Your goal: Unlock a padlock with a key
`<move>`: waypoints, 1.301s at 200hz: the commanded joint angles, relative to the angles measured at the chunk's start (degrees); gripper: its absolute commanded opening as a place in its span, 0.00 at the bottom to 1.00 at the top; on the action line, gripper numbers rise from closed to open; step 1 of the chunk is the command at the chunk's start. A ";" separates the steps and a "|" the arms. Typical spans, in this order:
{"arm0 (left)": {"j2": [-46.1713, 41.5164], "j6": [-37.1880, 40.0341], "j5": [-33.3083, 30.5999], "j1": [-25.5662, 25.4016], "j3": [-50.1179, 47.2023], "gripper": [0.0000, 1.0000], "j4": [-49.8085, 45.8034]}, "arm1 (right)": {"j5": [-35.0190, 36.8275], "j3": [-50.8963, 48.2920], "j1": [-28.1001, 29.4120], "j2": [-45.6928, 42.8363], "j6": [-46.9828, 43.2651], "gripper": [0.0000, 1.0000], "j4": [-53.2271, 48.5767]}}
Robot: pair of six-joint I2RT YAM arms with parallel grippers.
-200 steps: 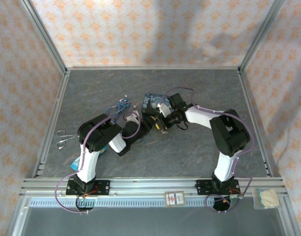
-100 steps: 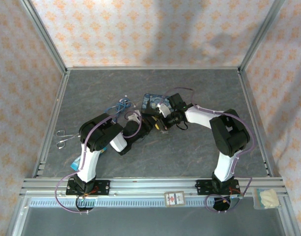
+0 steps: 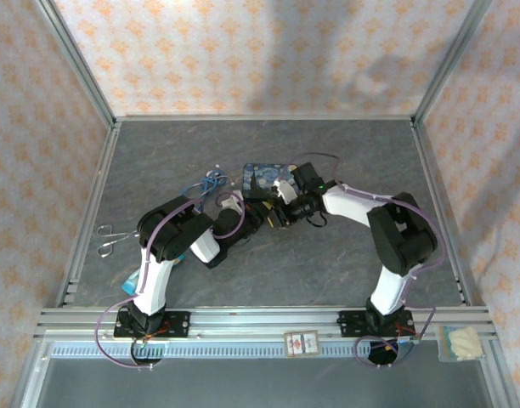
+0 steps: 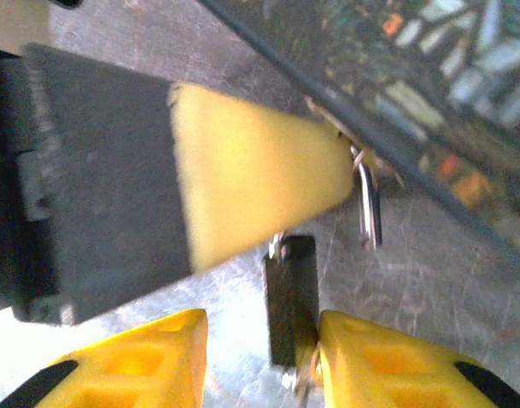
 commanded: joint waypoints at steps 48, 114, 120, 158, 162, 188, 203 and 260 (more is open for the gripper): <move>1.37 1.30 -0.06 0.62 -0.21 0.00 3.00 | 10.49 0.02 -2.15 -14.86 13.27 0.44 -0.90; 1.50 1.04 -0.04 0.74 -0.86 0.00 4.10 | 17.42 0.99 -7.78 -10.72 28.74 0.51 14.03; 1.45 1.00 -0.03 0.74 -0.87 0.00 4.17 | 18.36 0.75 -7.72 -9.90 29.89 0.51 15.63; 1.41 0.76 -0.63 0.74 -0.94 0.00 4.30 | 23.96 -0.33 -7.71 -6.02 34.35 0.51 21.53; 1.43 0.66 -0.62 0.74 -0.91 0.00 4.32 | 24.47 -0.32 -7.78 -5.67 34.49 0.51 21.60; 1.49 0.61 -0.76 0.74 -0.82 0.00 4.24 | 23.86 -1.01 -7.78 -3.34 35.92 0.51 23.41; 1.58 0.61 -0.67 0.74 -0.73 0.00 4.24 | 23.09 -2.40 -7.71 -2.54 36.94 0.50 25.48; 1.70 0.26 -0.91 0.74 -0.97 0.00 4.28 | 22.26 -6.14 -7.77 -0.22 40.25 0.49 30.08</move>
